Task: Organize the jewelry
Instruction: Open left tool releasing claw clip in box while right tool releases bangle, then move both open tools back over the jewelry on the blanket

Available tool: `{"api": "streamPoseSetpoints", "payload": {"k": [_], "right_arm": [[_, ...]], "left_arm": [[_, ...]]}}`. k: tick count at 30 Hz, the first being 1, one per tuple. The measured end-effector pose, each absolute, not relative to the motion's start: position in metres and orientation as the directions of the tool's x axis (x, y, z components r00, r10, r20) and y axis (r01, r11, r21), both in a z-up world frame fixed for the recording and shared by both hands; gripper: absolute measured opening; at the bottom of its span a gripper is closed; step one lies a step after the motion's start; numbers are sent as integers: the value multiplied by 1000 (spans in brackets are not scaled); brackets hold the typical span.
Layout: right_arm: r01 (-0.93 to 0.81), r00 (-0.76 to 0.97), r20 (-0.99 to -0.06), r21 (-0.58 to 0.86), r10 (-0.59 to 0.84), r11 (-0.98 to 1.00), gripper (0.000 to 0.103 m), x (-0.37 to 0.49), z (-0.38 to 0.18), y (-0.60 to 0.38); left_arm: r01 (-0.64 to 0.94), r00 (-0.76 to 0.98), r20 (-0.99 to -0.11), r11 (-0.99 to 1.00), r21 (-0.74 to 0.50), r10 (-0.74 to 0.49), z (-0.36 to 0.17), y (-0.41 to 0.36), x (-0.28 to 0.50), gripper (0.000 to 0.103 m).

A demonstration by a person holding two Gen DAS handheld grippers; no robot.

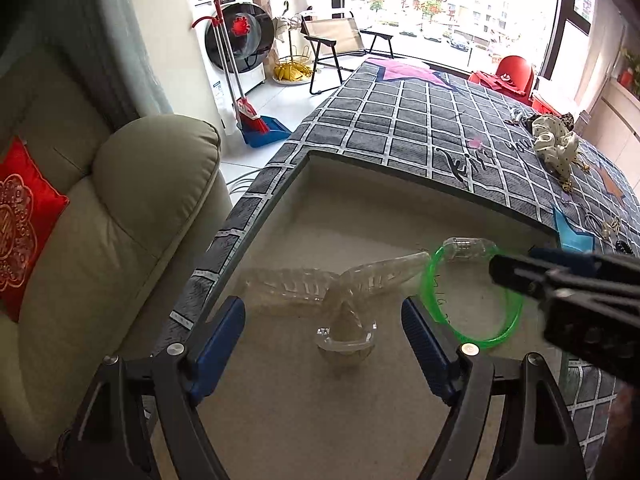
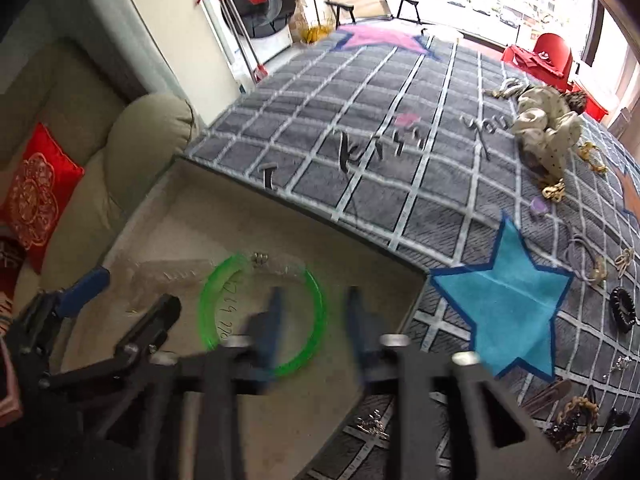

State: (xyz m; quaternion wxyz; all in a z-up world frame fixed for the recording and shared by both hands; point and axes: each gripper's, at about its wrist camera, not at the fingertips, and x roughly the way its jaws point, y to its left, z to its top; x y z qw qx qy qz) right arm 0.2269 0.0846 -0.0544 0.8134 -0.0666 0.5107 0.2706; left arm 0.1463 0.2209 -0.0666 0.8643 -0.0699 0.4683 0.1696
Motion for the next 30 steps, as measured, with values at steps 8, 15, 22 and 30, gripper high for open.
{"api": "streamPoseSetpoints", "payload": {"k": [8,15,22,30], "right_arm": [[-449,382,-827,225,413,865,62,220,-28,41],[-395,425,-804,248,416,884,78,193,-18,-10],[-341,465,-785,269,410,901,85,160,-13,-56],[-283,490,-765,313,418,906,89,123,-14,-103]], "left_arm": [[-363,513,-833,932,5,205,-57,215,135,82],[-319,554,-812,948,-3,184,-43,193,117,103],[-296,592,-788,955,-16,170,-25,165,96,103],[-264,619,-767,964,-3,167,-13,130,73,103]]}}
